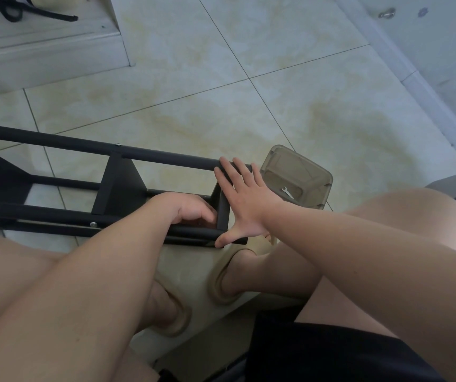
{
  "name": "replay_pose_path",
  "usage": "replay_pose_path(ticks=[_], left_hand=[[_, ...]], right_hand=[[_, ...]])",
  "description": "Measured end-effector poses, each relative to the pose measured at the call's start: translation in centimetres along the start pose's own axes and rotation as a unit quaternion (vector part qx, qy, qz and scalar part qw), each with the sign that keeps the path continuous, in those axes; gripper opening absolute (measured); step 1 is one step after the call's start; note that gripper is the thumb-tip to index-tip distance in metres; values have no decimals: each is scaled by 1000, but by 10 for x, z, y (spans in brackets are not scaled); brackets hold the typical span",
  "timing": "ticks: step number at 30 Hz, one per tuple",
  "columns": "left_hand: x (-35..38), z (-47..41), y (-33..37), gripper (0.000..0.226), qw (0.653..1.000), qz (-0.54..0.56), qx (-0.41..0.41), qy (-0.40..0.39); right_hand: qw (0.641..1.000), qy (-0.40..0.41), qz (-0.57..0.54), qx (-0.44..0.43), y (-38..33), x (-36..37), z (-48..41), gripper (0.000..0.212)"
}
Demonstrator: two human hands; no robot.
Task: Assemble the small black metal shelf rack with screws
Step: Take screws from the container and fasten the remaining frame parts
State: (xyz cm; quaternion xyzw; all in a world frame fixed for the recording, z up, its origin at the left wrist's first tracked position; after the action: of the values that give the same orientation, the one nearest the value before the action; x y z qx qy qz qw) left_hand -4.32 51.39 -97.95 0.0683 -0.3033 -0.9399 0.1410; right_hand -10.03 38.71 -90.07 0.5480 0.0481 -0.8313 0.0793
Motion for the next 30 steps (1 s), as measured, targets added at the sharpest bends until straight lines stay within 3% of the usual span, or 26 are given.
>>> replay_pose_path(ticks=[9,14,18,30], left_hand=[[3,3,1,19,999,45,-6,-29],[1,1,0,34,999,9,-41,14],[3,-1,1,13,1000,14,-21,4],[2,-2,0,22,999,46,-12,-13]], right_hand=[[1000,0,-4,-2,1,2,-1,154],[1000,3,-4,-2,1,2,-1,155],[1000,5,1,-2,1,2,-1,155],[1000,6,2,-2,0,1,0,155]])
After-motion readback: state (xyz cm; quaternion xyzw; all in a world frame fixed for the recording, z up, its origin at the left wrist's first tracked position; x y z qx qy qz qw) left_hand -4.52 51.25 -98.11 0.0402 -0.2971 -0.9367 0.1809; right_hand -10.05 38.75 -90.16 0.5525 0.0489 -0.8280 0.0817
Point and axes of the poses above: each hand's wrist, its own z-axis away from the middle knuckle, its own x-axis out of the palm, y = z × x, the point moved 4 cm from there along -z, towards the middle knuckle, and after that the axes turned 6 degrees about y, right-handed, at the moved point
